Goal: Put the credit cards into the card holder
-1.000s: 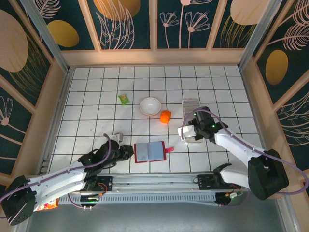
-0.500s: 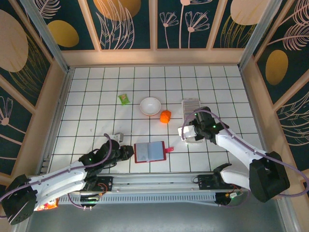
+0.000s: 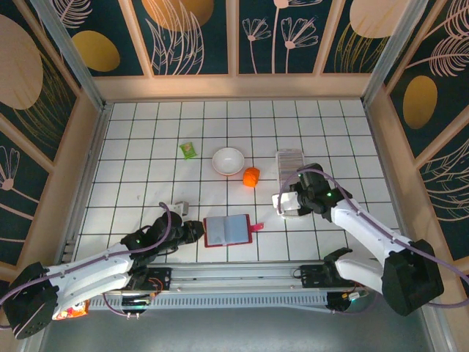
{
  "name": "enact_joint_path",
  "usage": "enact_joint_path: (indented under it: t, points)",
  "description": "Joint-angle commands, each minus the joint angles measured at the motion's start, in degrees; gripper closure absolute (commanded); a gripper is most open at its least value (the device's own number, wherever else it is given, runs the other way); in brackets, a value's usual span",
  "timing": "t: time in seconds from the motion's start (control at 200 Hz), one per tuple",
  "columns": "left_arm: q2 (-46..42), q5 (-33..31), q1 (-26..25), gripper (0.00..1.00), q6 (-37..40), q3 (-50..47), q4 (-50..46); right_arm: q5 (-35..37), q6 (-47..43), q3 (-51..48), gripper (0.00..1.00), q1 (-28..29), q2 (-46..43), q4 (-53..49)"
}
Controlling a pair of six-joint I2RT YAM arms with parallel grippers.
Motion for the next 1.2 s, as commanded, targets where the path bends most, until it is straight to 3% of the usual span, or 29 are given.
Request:
enact_joint_path:
  t: [0.0, 0.08, 0.28, 0.38, 0.495, 0.616, 0.781, 0.886, 1.196]
  points:
    - [0.3, 0.7, 0.0, 0.80, -0.2, 0.0, 1.3, 1.2, 4.0, 3.7, 0.95, 0.7, -2.4, -2.8]
    - [0.2, 0.5, 0.0, 0.80, -0.2, 0.3, 0.8, 1.2, 8.4, 5.2, 1.00, 2.6, -4.0, -7.3]
    - [0.4, 0.3, 0.0, 0.79, -0.3, 0.3, 1.0, 0.5, 23.2, 10.8, 1.00, 9.5, -8.1, -18.3]
    - [1.0, 0.4, 0.0, 0.80, -0.6, 0.8, 1.3, -1.1, 33.1, 14.0, 1.00, 14.5, -9.8, -18.2]
    - [1.3, 0.0, 0.0, 0.81, -1.0, 1.4, 1.5, 3.0, 59.4, 17.1, 1.00, 21.2, -11.2, -8.5]
    - [1.3, -0.4, 0.0, 0.82, -1.9, 1.4, 2.5, 5.0, 97.4, 15.4, 1.00, 22.4, -11.5, 1.2]
    - [2.5, 1.5, 0.0, 0.84, -2.6, 2.3, 3.1, -8.2, 127.9, 3.7, 1.00, 22.5, -6.9, 14.5]
    - [4.4, 2.9, 0.0, 0.84, -2.2, 3.6, 3.4, -16.6, 137.0, -4.6, 1.00, 24.5, -2.3, 31.2]
    - [11.1, 4.4, 0.0, 0.85, -2.0, 4.0, 5.7, -14.8, 145.5, -10.2, 1.00, 30.9, 11.0, 48.9]
